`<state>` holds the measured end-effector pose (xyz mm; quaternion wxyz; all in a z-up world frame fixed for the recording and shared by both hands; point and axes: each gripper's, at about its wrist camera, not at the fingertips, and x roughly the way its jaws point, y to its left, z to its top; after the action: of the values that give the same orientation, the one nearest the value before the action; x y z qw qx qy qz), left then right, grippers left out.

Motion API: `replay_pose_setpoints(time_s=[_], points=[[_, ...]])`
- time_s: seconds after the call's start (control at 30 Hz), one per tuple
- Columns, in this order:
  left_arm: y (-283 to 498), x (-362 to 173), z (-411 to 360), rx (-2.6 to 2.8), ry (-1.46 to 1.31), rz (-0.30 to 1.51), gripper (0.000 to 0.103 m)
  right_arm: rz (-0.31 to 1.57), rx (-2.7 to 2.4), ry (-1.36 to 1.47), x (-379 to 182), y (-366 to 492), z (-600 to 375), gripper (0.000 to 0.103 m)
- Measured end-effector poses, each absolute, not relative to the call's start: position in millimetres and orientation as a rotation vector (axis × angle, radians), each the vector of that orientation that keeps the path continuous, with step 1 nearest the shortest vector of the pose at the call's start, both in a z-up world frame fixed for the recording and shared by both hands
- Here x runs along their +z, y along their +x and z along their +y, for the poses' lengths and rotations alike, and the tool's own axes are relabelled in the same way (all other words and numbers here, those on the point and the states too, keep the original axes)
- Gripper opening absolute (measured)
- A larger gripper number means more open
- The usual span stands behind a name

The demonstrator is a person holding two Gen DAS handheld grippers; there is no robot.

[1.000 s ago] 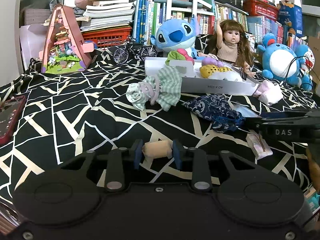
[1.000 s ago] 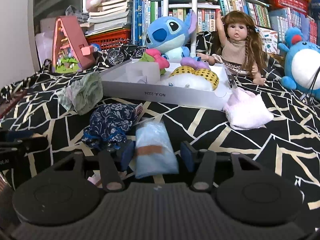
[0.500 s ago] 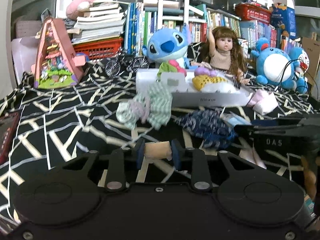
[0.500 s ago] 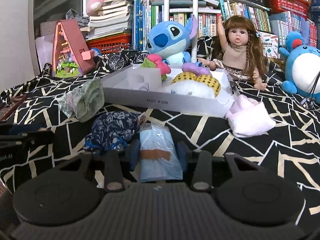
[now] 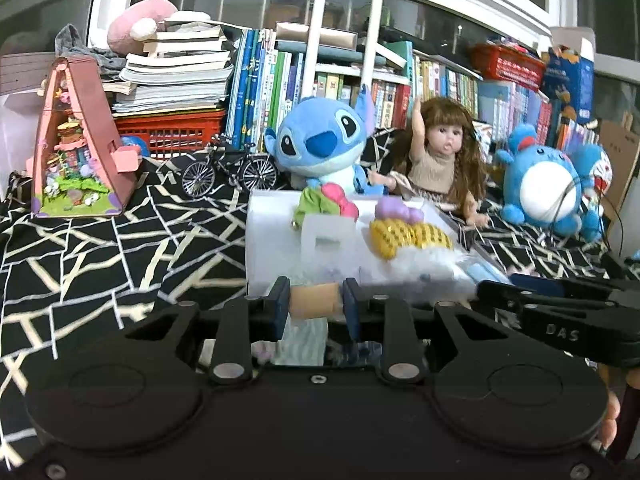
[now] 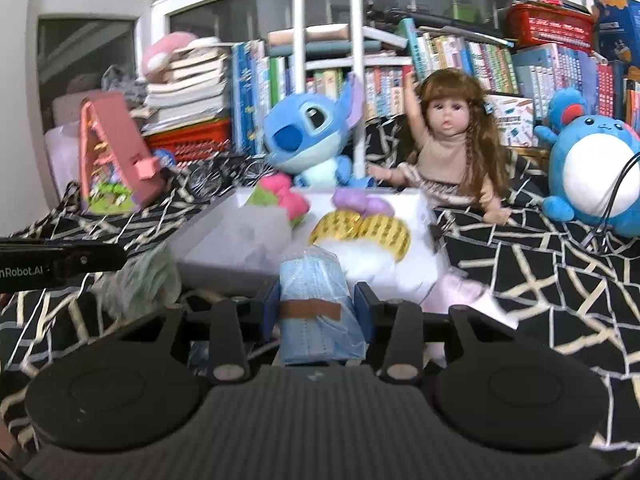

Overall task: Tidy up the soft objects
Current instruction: 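Carry the packet and cork piece into the white box and open both tools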

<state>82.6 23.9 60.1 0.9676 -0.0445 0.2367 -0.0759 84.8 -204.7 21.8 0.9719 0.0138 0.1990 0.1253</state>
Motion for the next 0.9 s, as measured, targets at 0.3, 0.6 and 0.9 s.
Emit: replay_pose_setpoints(time_s=[0.3, 0.6, 0.9], points=[[149.5, 80.1, 28.2, -0.133, -0.116, 0.493, 0.027, 0.441, 0.155, 0.171, 46.1, 138.3, -235.0, 0.046], [236.9, 69.2, 35.1, -0.129, -0.201, 0.636, 0.027, 0.555, 0.141, 0.451, 43.2, 200.2, -271.2, 0.046], [266.3, 39.5, 29.5, -0.119, -0.184, 0.691, 0.027, 0.61, 0.106, 0.474, 26.3, 221.6, -269.8, 0.046]])
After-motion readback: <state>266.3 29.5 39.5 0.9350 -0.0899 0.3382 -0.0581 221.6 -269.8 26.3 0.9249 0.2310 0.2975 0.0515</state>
